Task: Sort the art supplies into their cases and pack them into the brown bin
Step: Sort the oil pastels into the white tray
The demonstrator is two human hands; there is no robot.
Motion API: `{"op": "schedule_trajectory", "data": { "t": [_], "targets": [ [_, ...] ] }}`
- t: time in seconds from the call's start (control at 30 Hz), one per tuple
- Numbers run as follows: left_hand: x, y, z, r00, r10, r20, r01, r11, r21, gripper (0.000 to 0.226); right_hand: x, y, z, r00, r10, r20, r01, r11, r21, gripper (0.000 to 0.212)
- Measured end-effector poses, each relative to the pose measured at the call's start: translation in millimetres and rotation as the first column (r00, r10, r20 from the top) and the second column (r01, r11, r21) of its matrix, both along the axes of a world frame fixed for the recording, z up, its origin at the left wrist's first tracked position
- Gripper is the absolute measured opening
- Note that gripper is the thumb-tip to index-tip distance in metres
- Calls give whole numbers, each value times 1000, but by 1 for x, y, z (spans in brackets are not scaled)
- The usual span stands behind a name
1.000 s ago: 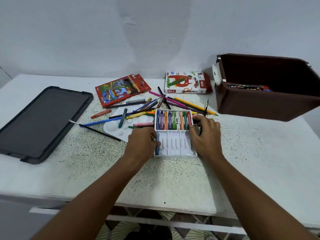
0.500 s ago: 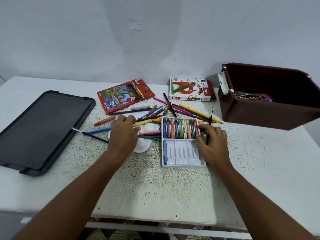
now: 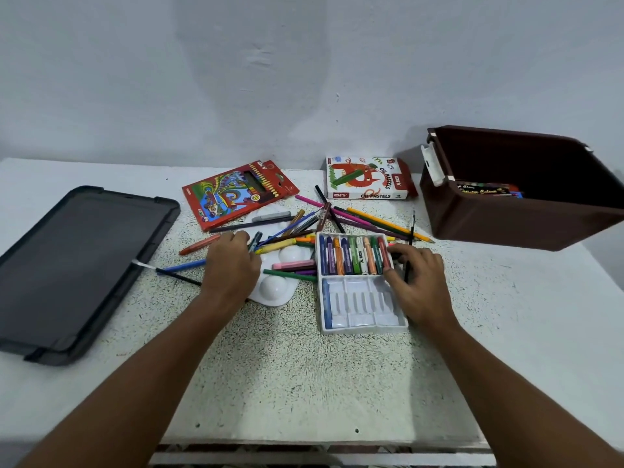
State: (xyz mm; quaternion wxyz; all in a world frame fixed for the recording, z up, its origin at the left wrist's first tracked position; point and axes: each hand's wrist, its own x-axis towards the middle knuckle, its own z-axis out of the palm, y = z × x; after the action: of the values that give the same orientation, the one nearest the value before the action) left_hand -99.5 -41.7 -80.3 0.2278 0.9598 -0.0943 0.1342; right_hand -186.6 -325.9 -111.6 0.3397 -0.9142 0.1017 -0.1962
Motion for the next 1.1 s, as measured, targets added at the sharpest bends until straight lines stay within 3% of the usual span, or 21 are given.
{"op": "schedule_trajectory", "data": {
  "t": [0.07,0.17,0.27,0.37,0.47,0.57,0.63,0.83,0.97,1.1],
  "targets": [
    [-1,-3,3,994,-91,67,94,995,-42,22,1,-1,0,1000,1,1,-1,1000,-10,40],
    [-9,-13,14,929,-348,124,361,926,-109,23,1,-1,0,1000,4,3,-4,1000,-11,41],
    [-22,-27,24,769,-616,172,622,783,26,21,1,-2,-1,1000,9,5,-9,1000,-12,40],
    [-33,-42,27,618,-772,148,753,636,169,20,2,-2,-2,1000,10,3,-10,1000,-5,39],
    [-35,-50,26,601,-794,86,785,607,121,17,1,-2,-2,1000,9,4,-9,1000,-6,39],
    [-37,-54,20,477,-876,75,842,479,247,13,1,-3,-2,1000,11,10,-11,1000,-16,39],
    [-36,-54,19,455,-889,57,852,453,264,11,2,-4,-3,1000,8,10,-8,1000,-18,39],
    [-37,-56,14,446,-893,56,850,442,286,20,3,-4,-3,1000,9,6,-9,1000,-25,40],
    [-39,-55,10,432,-898,76,862,437,257,43,3,-4,-3,1000,8,6,-8,999,-35,40],
    [-43,-53,7,477,-871,115,843,491,220,19,3,-4,-4,1000,8,3,-8,999,-51,41]
  ]
}}
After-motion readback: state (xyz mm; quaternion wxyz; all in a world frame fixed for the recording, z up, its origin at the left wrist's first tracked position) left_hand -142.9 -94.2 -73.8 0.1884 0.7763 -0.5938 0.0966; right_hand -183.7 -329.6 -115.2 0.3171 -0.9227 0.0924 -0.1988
